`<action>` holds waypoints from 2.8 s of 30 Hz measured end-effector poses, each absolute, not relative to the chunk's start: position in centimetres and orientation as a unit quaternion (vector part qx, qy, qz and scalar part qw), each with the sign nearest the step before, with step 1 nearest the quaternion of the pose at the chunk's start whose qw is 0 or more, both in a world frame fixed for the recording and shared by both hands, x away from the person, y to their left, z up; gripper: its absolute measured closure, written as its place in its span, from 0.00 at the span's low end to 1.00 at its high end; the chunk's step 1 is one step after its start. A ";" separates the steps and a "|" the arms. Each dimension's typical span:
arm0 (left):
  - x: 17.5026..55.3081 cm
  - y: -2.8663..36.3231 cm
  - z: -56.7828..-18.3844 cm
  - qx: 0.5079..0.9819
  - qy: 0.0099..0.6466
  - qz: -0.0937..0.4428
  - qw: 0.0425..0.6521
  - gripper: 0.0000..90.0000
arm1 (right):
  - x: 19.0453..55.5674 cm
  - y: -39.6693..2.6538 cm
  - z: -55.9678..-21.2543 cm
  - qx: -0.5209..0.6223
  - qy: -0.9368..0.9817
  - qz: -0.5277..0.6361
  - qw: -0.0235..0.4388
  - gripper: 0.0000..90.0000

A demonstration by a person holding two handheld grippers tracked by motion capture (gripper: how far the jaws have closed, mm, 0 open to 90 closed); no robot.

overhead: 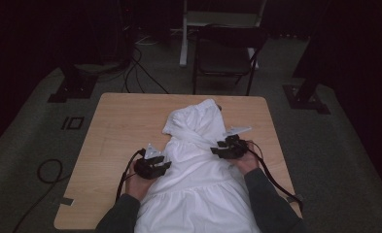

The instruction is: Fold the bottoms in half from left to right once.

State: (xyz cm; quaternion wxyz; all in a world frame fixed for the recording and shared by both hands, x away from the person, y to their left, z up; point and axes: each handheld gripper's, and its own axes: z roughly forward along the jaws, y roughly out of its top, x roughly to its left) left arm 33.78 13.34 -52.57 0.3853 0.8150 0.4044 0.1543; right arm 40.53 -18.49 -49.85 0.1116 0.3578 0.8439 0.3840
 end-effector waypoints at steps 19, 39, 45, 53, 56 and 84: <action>34.5 12.2 -55.2 0.822 0.405 0.149 0.370 0.64 | 46.8 -12.3 -49.2 0.332 0.848 0.394 0.127 0.96; 31.6 10.9 -55.4 0.835 0.379 0.160 0.365 0.58 | 47.5 -22.3 -54.3 0.515 0.774 0.358 0.087 0.92; 31.1 11.3 -54.1 0.847 0.359 0.137 0.367 0.59 | 46.4 -21.8 -53.6 0.483 0.804 0.337 0.079 0.81; 34.8 11.0 -52.7 0.835 0.377 0.158 0.369 0.56 | 45.9 -19.3 -49.2 0.398 0.815 0.395 0.147 0.57; 35.9 10.6 -54.2 0.839 0.391 0.139 0.352 0.57 | 45.6 -17.5 -48.4 0.354 0.827 0.410 0.149 0.60; 34.9 10.2 -55.4 0.829 0.389 0.160 0.369 0.55 | 52.3 -21.1 -45.8 0.484 0.753 0.399 0.200 0.97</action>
